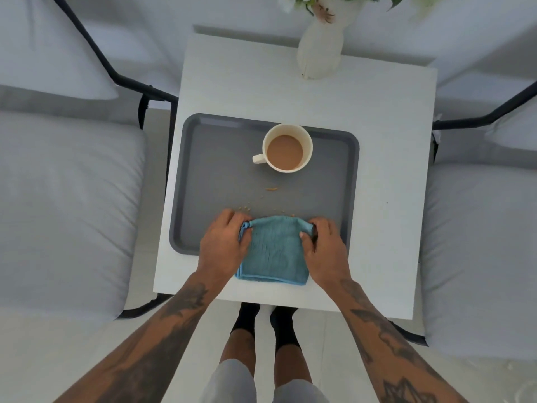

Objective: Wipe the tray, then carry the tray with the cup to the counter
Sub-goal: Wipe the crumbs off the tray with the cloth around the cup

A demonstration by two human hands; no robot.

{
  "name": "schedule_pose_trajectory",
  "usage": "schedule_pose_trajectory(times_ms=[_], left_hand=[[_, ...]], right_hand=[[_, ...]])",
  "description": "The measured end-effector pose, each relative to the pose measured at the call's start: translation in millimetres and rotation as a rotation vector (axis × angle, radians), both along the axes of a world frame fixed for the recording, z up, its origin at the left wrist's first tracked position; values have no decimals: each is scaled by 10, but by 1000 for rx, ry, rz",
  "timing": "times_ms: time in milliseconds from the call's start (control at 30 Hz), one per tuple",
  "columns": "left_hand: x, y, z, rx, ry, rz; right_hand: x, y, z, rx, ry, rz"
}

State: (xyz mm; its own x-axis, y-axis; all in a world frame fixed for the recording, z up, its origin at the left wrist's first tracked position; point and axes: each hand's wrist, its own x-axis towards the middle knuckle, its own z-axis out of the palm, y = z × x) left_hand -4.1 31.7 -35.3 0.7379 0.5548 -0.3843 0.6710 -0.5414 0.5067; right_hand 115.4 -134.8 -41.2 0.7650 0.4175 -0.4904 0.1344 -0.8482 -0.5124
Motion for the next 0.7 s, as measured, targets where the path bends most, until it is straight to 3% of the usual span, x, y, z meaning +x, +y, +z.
schedule_pose_trajectory(times_ms=[67,233,300,467,600,700], left_hand=[[74,31,47,102,-21,-20],[771,388,408,301,-387,-167],[1199,589,536,245,-276,-315],[1853,761,535,188,235,-698],[1875,745,464,188,246,-747],[1820,784,543,125,241,-672]], right_hand=[[0,2,15,4,-3,-53],[-47,-11,66,90,41,-150],[-103,-23,125,149,136,-220],[-212,19,297,285,601,-533],[-276,-4,499,453,822,-760],[-320,-8,763,705,793,-875]])
